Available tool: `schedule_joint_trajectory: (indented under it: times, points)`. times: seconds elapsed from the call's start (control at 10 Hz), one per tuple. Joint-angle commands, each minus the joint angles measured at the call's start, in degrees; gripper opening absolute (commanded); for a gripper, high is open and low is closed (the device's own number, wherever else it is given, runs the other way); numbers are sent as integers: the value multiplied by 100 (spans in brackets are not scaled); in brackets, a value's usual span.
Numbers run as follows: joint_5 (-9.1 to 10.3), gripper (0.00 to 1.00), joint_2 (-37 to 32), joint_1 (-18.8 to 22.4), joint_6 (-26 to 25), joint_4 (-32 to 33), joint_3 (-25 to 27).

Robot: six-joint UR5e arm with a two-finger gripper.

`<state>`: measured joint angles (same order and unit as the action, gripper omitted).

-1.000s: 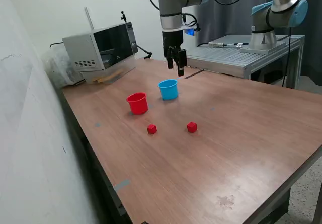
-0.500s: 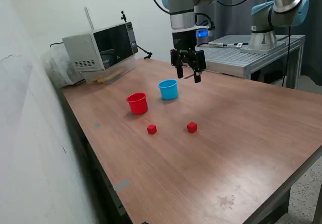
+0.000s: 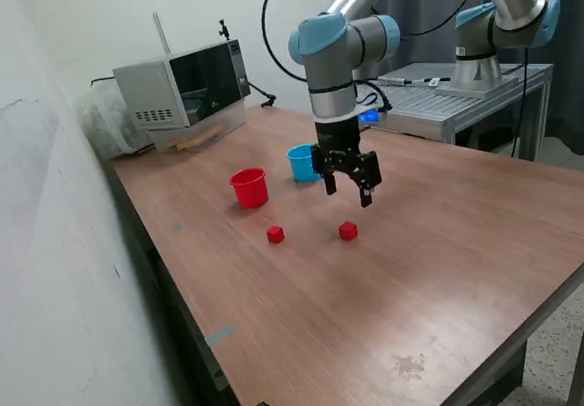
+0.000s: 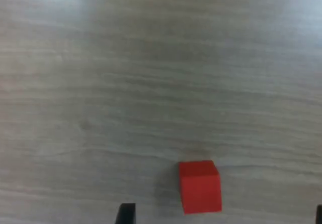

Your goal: Place red objects in the red bin, and blue objects in the blue bin.

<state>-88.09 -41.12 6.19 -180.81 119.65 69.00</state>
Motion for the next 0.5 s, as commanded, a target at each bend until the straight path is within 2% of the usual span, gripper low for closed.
schedule_joint_trajectory:
  times: [0.0, 0.4]
  points:
    - [2, 100, 366, 5, 20, 137, -211]
    - [-7, 100, 508, 5, 64, 182, -274]
